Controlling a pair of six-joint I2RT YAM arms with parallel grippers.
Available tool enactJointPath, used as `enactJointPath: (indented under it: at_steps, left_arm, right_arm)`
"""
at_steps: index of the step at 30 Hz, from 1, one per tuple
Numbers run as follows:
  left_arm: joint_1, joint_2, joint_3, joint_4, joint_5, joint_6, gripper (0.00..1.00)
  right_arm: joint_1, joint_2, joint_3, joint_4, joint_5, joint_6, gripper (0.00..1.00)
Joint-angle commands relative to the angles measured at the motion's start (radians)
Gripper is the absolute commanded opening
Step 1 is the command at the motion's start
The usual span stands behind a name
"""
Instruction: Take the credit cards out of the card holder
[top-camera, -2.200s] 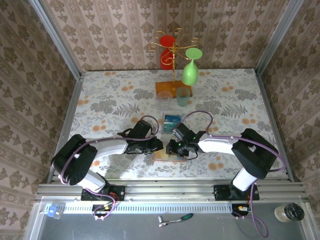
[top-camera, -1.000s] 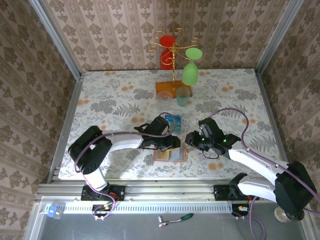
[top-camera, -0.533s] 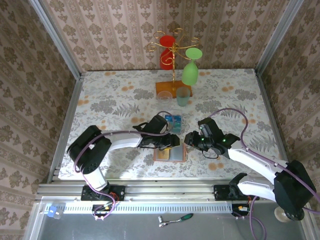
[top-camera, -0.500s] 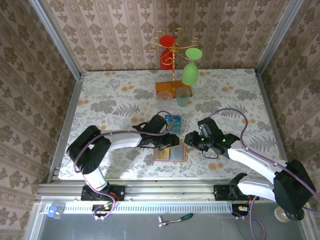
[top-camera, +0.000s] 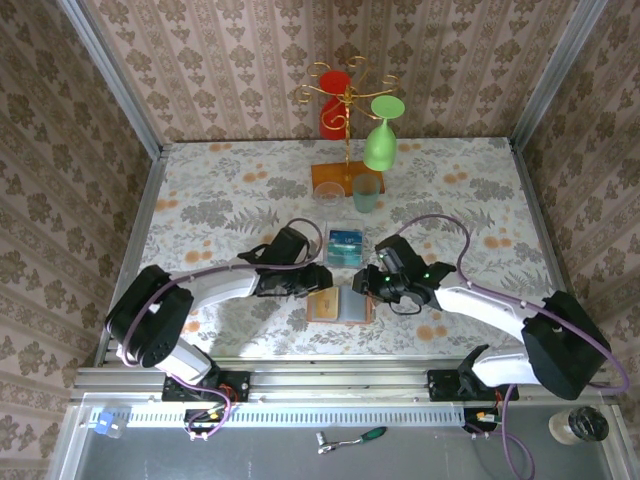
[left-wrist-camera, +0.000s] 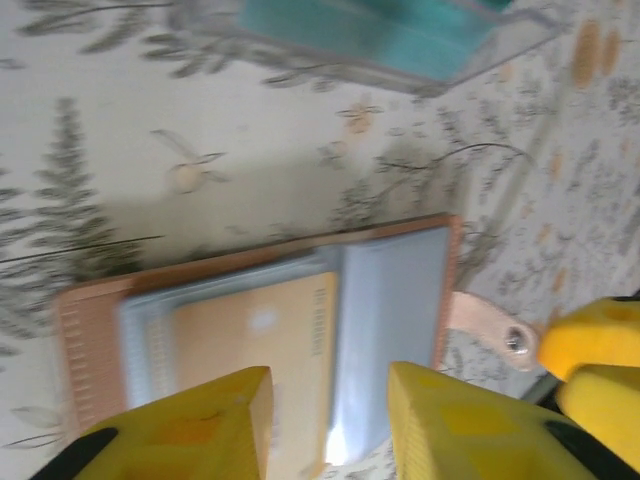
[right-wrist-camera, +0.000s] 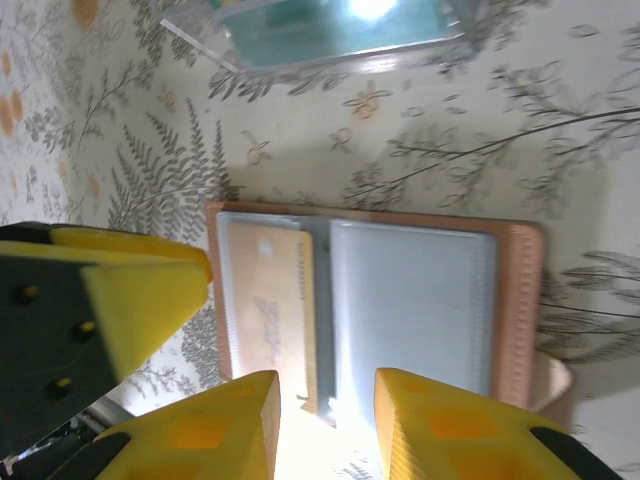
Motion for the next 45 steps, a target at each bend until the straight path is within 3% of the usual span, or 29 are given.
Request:
enactJointPath:
  at_steps: [1,9,17,28,45]
  left_arm:
    - [0.023,-0.032,-0.048,-0.058,-0.014,0.041,0.31]
    - [0.038,-0.034,-0.102,0.001,0.017,0.029,0.20]
    - [0.037,-0.042,-0.115,0.009,0.025,0.023,0.17]
    - [0.039,-0.079,-0.091,-0.026,0.022,0.032,0.15]
    - [0.039,0.013,-0.118,0.032,0.060,0.032,0.10]
  right_arm:
    - [0.029,0.045,0.049,0.034,-0.018,0.010,0.31]
    - [0.080,0.161,0.099,0.076,-0.041,0.026,0.29]
    - [0.091,0.243,0.103,0.114,-0.066,0.033,0.27]
    - [0.098,0.274,0.104,0.136,-0.077,0.039,0.26]
    - [0.102,0.287,0.107,0.137,-0.079,0.040,0.26]
